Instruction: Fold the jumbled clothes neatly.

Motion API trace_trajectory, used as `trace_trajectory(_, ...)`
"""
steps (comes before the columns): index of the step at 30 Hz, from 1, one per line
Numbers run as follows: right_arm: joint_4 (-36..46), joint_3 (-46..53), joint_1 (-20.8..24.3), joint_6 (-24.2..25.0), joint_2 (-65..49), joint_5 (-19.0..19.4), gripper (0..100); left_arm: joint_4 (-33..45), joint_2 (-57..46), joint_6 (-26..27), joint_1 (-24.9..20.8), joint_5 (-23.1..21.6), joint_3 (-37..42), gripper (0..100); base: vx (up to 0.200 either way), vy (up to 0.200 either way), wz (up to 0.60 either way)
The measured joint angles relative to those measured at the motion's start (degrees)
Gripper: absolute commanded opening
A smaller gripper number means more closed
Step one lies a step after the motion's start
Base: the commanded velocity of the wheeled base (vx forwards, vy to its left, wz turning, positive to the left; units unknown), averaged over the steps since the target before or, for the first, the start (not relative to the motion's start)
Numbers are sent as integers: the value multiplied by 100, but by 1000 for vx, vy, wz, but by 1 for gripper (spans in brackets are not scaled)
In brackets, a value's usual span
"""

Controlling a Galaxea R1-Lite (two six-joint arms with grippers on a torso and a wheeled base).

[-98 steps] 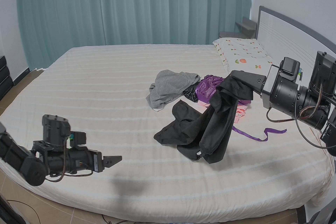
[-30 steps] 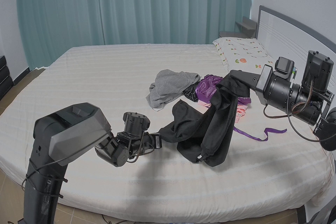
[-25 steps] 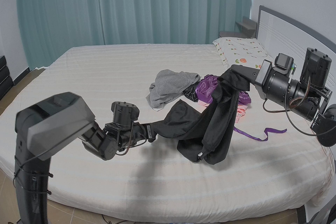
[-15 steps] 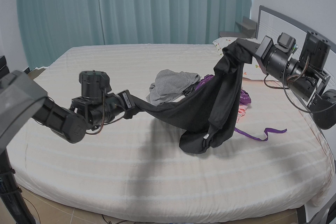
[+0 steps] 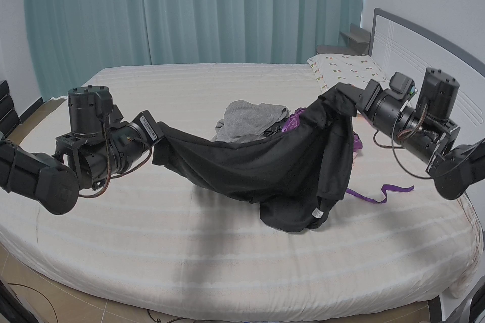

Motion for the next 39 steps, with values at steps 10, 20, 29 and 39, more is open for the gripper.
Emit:
trace_trajectory(10,-1486,889,407,405,951,-177,0,-180,122,-557,-356,13,924,0,0,0,0)
trace_trajectory(20,-1601,1269,507,545,1254,-232,0,-512,466,-796,-489,-13,1354,0,0,0,0)
trace_trajectory(29,-1598,1363,501,567,1237,-276,0,-761,544,-805,-535,6,1648,0,-111,0,0)
trace_trajectory(39,-1595,1459,523,564,1123,-284,0,-766,457,-906,-595,-18,1792,0,-20,0,0)
